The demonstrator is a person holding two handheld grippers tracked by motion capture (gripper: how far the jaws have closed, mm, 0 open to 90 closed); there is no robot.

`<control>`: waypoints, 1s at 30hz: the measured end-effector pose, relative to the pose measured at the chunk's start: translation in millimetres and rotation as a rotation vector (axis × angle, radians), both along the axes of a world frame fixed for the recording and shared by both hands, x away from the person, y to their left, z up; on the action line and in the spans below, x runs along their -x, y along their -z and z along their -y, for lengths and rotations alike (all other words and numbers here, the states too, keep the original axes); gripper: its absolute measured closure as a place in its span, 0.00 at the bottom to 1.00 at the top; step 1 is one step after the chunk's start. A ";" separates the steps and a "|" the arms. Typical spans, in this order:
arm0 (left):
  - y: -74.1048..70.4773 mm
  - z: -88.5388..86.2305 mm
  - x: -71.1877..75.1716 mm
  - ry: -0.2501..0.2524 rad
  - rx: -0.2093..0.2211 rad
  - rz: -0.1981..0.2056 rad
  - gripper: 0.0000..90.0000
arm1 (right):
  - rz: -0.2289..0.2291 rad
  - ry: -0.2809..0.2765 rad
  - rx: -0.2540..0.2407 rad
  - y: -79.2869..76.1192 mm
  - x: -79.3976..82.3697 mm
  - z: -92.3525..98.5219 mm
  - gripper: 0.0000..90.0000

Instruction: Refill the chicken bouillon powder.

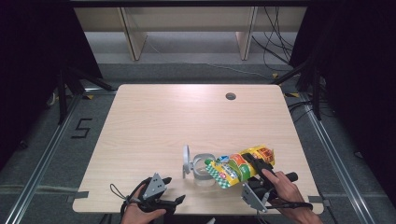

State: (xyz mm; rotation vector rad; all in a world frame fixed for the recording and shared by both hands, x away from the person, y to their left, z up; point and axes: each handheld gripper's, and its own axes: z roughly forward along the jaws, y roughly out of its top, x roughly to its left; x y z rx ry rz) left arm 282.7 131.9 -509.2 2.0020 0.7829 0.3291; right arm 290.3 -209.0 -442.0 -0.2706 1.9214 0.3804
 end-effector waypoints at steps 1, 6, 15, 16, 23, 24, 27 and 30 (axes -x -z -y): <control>0.2 0.3 0.2 -0.003 0.000 -0.001 0.24 | 0.013 0.005 0.024 -0.7 1.1 -1.5 0.51; 1.0 2.3 1.1 -0.010 0.013 -0.009 0.24 | 0.034 0.018 0.077 -3.8 2.1 -2.9 0.51; 2.5 2.5 0.1 -0.008 0.014 -0.010 0.24 | 0.077 0.001 0.165 -7.0 2.1 -5.2 0.51; 2.8 2.7 -0.2 -0.007 0.019 -0.009 0.24 | 0.081 -0.002 0.191 -8.8 2.2 -6.3 0.51; 3.0 2.6 0.0 -0.007 0.016 -0.009 0.24 | 0.139 -0.037 0.265 -13.7 1.7 -10.1 0.52; 2.4 1.7 -0.6 -0.002 0.002 -0.006 0.24 | 0.146 -0.046 0.261 -13.5 1.2 -10.2 0.53; 2.3 2.2 -0.4 -0.004 0.009 -0.010 0.24 | 0.147 -0.046 0.281 -14.9 1.5 -11.2 0.54; 2.5 2.6 0.2 -0.008 0.011 -0.009 0.24 | 0.150 -0.043 0.281 -14.2 2.0 -11.2 0.54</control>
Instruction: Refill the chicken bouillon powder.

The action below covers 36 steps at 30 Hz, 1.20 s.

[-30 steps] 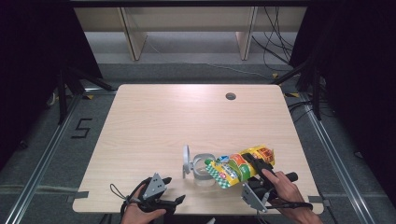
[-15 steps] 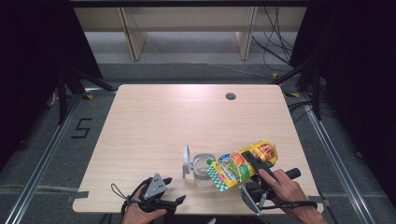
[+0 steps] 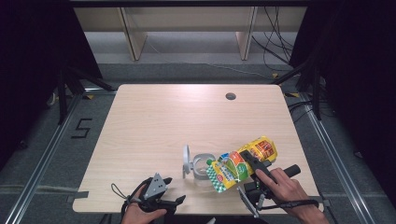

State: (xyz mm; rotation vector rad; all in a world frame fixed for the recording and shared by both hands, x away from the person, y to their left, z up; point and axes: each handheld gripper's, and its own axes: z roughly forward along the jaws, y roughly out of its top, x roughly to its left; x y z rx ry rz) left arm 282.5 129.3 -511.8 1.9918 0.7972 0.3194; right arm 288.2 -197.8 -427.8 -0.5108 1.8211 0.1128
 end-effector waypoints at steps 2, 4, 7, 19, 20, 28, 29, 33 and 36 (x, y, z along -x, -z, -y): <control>0.2 0.1 -0.2 0.000 0.006 0.002 0.24 | 0.001 0.000 0.018 -1.2 0.3 -0.3 0.54; -0.4 -1.2 -0.8 0.006 -0.011 0.005 0.24 | 0.005 0.017 -0.020 2.6 2.6 1.8 0.54; -0.4 -1.1 -0.7 0.004 -0.009 0.005 0.24 | 0.000 0.029 -0.013 1.2 4.3 0.3 0.54; -0.2 -1.1 -0.5 0.005 -0.007 0.004 0.24 | 0.007 0.010 0.008 -0.6 5.5 -0.1 0.54; -0.4 -1.3 -0.6 0.005 -0.011 0.006 0.24 | 0.016 0.002 0.020 -2.2 5.0 -0.4 0.54; -0.1 -2.3 -1.6 0.007 -0.038 0.010 0.24 | 0.021 -0.003 0.019 -3.1 4.6 -1.4 0.54; 0.5 0.0 -0.3 -0.002 -0.001 0.007 0.24 | 0.020 -0.009 0.026 -3.5 4.5 -1.3 0.54; 0.0 -2.6 -1.7 0.006 -0.035 0.010 0.24 | 0.024 -0.011 0.050 -5.0 4.2 -2.6 0.54; 0.3 -1.4 -1.1 0.002 -0.012 0.005 0.24 | 0.033 -0.023 0.047 -5.4 4.8 -3.3 0.54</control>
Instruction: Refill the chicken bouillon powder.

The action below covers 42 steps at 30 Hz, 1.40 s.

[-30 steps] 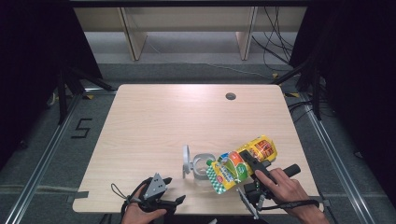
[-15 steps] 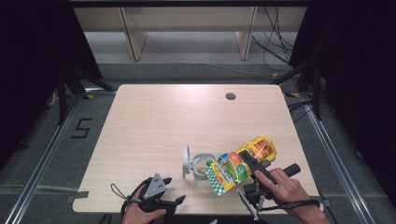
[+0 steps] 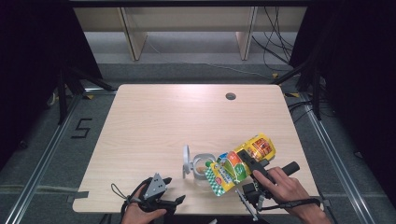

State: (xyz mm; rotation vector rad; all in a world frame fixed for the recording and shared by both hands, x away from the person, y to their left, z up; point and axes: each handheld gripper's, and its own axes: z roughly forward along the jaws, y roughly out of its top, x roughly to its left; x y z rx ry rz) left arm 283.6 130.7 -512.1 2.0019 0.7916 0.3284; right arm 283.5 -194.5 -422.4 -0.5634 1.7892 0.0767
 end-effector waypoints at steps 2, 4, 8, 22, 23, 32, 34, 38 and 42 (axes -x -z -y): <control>-0.4 -1.1 -0.6 0.001 -0.022 0.008 0.24 | -0.005 -0.001 0.024 -1.7 0.3 -1.5 0.54; -0.5 -1.3 -0.5 0.000 -0.024 0.008 0.24 | -0.002 0.003 0.023 -1.3 0.0 -1.9 0.54; 0.2 0.4 0.2 -0.003 0.010 -0.003 0.24 | 0.004 -0.005 0.015 0.2 -0.9 -1.9 0.54; -0.8 -0.3 0.4 -0.006 0.002 -0.003 0.24 | -0.007 -0.008 0.023 1.2 -1.5 -4.1 0.54; -0.9 -0.4 0.4 -0.007 0.000 -0.002 0.24 | -0.006 -0.009 0.025 1.2 -1.8 -4.2 0.54; -0.7 -0.7 0.3 -0.009 0.001 -0.003 0.24 | 0.000 -0.016 0.021 0.9 -3.2 -3.1 0.54; -0.8 -0.8 0.3 -0.010 0.001 -0.002 0.24 | -0.001 -0.010 0.031 0.6 -3.5 -3.4 0.54; -1.5 -2.2 -0.2 -0.005 -0.012 0.008 0.24 | 0.007 -0.023 0.024 -0.4 -3.2 -2.8 0.54; -1.6 -1.8 0.4 -0.011 -0.010 0.005 0.24 | 0.007 -0.016 0.029 -1.2 -2.4 -2.3 0.54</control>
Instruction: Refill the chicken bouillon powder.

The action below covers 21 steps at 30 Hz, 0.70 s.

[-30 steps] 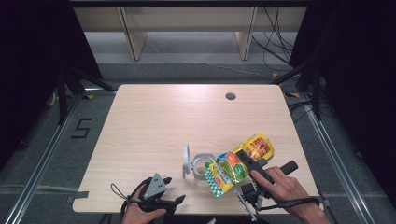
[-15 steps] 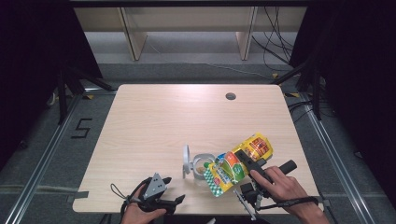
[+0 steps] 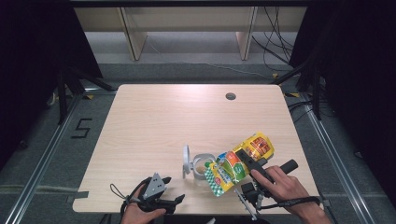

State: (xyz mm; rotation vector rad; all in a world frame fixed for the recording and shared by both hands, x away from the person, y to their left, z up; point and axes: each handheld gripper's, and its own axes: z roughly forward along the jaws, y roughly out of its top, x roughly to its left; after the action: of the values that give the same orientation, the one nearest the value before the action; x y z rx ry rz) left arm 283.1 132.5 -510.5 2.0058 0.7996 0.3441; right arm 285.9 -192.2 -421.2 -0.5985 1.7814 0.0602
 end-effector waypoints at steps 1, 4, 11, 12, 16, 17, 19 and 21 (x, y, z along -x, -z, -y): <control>0.1 -0.7 -0.9 0.004 -0.009 0.004 0.24 | -0.003 0.005 0.006 -0.6 0.0 -0.1 0.54; -0.1 0.8 0.7 -0.005 0.012 -0.004 0.24 | -0.008 0.004 0.014 -0.3 -0.3 0.3 0.54; 0.7 1.1 0.1 0.001 0.024 -0.003 0.24 | -0.004 -0.005 0.019 -0.3 -0.4 0.6 0.54; 0.6 1.2 0.1 0.001 0.025 -0.003 0.24 | -0.004 0.000 0.016 -0.1 -0.1 0.3 0.54; -0.4 0.5 0.4 -0.002 0.005 -0.003 0.24 | -0.005 -0.004 0.016 -0.8 0.8 0.7 0.54; -0.3 0.6 0.2 0.002 0.010 -0.002 0.24 | -0.004 -0.007 0.026 -0.7 0.7 0.8 0.54; 0.1 0.7 -0.1 0.003 0.015 0.000 0.24 | -0.010 -0.003 0.013 -0.4 0.9 1.3 0.54; 0.5 1.2 -0.2 -0.001 0.026 0.000 0.24 | -0.005 -0.006 0.026 -0.6 0.6 1.5 0.54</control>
State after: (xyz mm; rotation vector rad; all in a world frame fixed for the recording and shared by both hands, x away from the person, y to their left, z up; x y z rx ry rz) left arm 283.3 131.2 -511.1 1.9811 0.8013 0.3327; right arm 285.3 -193.7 -420.6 -0.6227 1.7880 0.0433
